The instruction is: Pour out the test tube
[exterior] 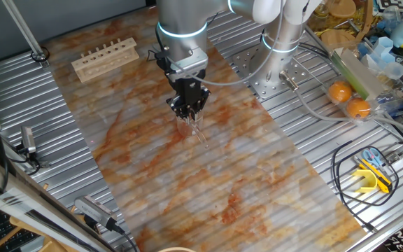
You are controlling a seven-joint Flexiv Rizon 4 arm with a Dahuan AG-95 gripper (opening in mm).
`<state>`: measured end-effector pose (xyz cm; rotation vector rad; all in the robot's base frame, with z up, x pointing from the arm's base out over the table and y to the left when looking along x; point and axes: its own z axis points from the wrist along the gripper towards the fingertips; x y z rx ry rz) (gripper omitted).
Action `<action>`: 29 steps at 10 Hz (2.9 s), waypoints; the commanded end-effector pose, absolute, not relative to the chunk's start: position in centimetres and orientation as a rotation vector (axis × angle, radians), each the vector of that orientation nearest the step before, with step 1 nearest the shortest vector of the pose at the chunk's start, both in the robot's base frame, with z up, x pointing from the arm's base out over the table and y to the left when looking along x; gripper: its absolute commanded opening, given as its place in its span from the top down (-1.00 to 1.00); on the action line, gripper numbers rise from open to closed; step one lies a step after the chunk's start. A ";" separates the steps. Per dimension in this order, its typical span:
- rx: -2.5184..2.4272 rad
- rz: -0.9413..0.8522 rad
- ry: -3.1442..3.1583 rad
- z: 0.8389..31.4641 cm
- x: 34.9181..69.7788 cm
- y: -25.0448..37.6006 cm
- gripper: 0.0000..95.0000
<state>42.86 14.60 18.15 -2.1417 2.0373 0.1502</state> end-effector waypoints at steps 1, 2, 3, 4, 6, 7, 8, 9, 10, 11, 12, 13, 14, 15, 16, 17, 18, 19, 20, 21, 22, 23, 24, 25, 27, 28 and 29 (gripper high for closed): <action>-2.136 0.158 2.033 18.2 42.8 14.6 1.00; -2.130 0.166 2.031 18.2 42.8 14.6 1.00; -2.129 0.168 2.028 18.2 42.9 14.5 1.00; -2.126 0.172 2.026 18.2 42.9 14.5 1.00; -2.111 0.191 2.021 18.2 42.9 14.5 1.00; -2.106 0.197 2.020 18.2 42.9 14.5 1.00; -2.100 0.204 2.019 18.2 42.9 14.5 1.00; -2.096 0.210 2.017 18.2 42.9 14.5 1.00; -2.092 0.215 2.015 18.2 42.9 14.5 1.00; -2.080 0.226 2.014 18.2 42.9 14.5 1.00; -2.069 0.235 2.014 18.2 42.9 14.5 1.00; -2.058 0.246 2.014 18.2 42.9 14.5 1.00; -2.054 0.250 2.012 18.2 42.9 14.5 1.00; -2.044 0.255 2.014 18.2 42.9 14.5 1.00; -2.037 0.259 2.015 18.2 42.9 14.5 1.00; -2.028 0.265 2.016 18.2 42.9 14.5 1.00; -2.015 0.276 2.016 18.2 42.9 14.5 1.00; -2.004 0.284 2.016 18.2 42.9 14.5 1.00; -1.996 0.291 2.016 18.2 42.9 14.5 1.00; -1.978 0.303 2.022 18.2 42.9 14.5 1.00; -1.973 0.306 2.024 18.3 42.9 14.5 1.00; -1.956 0.317 2.031 18.3 43.0 14.6 1.00; -1.949 0.322 2.032 18.4 43.0 14.6 1.00; -1.940 0.328 2.033 18.5 43.1 14.7 1.00; -1.929 0.330 2.043 18.7 43.4 14.9 1.00; -1.903 0.326 2.065 18.8 43.5 15.2 1.00; -1.878 0.315 2.077 18.8 43.4 15.4 1.00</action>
